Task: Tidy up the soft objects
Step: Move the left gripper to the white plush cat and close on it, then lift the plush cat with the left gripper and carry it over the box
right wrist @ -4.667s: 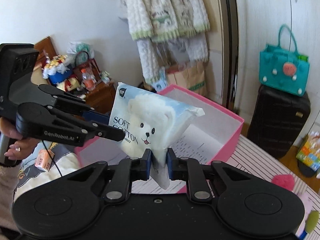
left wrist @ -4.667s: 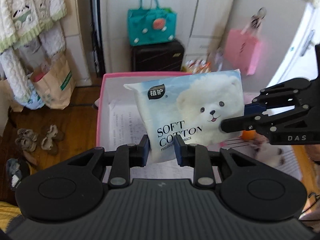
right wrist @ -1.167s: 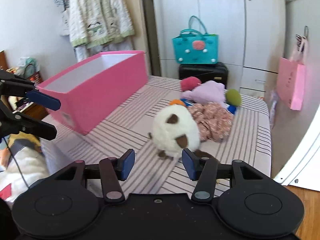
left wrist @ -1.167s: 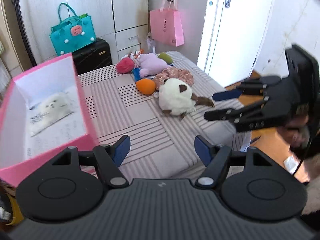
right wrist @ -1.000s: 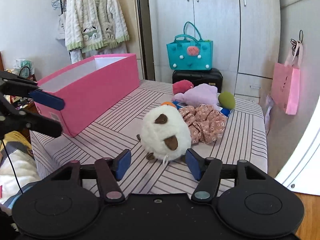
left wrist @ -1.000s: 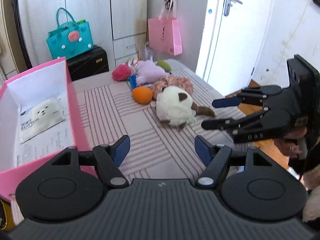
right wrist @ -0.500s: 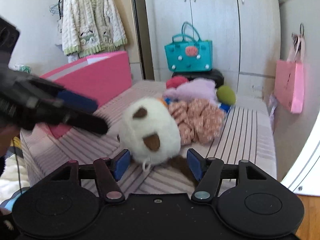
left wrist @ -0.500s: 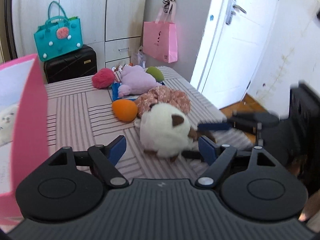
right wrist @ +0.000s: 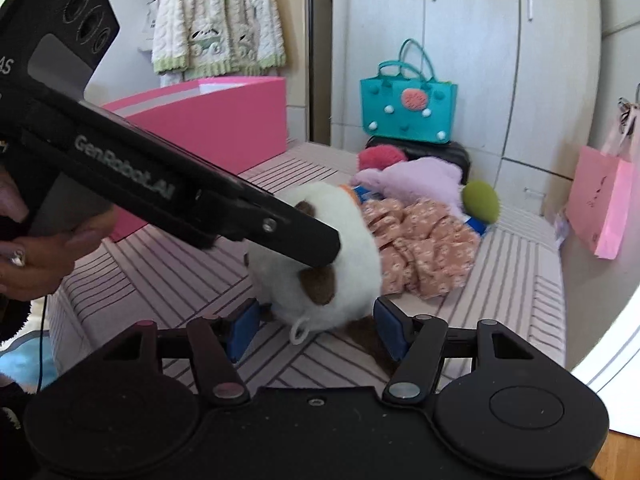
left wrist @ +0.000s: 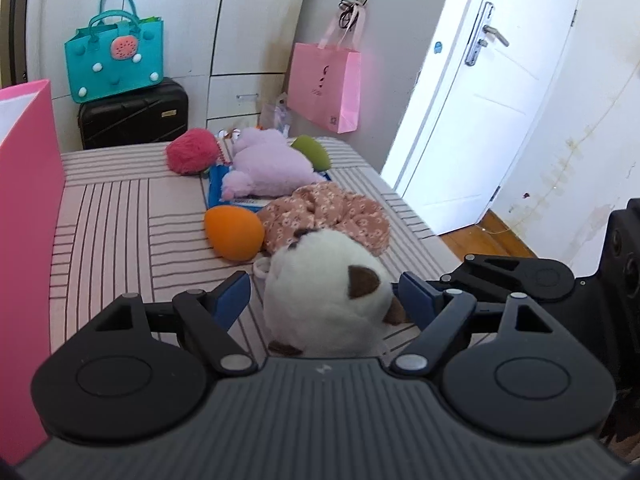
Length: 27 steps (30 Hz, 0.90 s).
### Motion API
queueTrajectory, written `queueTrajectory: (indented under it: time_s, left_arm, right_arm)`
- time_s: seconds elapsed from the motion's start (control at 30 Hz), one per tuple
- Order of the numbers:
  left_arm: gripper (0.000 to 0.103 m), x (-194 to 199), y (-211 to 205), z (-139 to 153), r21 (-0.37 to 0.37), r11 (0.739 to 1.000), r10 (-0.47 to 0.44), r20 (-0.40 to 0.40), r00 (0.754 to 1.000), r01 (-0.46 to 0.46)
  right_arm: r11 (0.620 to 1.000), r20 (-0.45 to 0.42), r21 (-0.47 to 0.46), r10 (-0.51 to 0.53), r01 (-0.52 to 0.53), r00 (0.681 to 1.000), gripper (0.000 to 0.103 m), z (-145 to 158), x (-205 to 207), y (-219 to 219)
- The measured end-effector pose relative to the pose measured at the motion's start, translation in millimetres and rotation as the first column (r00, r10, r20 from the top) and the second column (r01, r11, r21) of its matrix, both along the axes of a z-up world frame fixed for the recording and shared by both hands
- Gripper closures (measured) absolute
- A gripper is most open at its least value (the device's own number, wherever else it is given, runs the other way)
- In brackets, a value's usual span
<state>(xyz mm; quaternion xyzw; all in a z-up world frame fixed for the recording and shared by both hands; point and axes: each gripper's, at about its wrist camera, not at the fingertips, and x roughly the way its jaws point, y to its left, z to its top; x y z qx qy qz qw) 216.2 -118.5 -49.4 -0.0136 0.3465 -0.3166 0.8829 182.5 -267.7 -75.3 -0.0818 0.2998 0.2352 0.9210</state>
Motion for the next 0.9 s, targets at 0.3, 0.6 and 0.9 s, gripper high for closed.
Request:
queueTrajectory:
  time_s: [0.3,0.6,0.9]
  left_arm:
    - [0.041,-1.6,-4.7,-2.0,0.032,0.999,-0.03,-0.012,0.999,0.03]
    - [0.045,6.3,5.3,-2.8,-0.017,1.0,-0.001,-0.11,0.994,0.0]
    - [0.047,3.4,12.8,4.9,-0.008,1.0,0.024,-0.207,0.978,-0.026]
  right_arm:
    - [1.0,-0.001,0.011,-0.024,0.024,1.0,0.036,-2.3,4.5,3.5]
    - [0.999,-0.011,-0.021,-0.029,0.029,1.0,0.04,2.4,3.6,9.6]
    - [1.0,-0.07,-0.027,0.006,-0.008,0.998,0.045,16.1,-1.8,18.3]
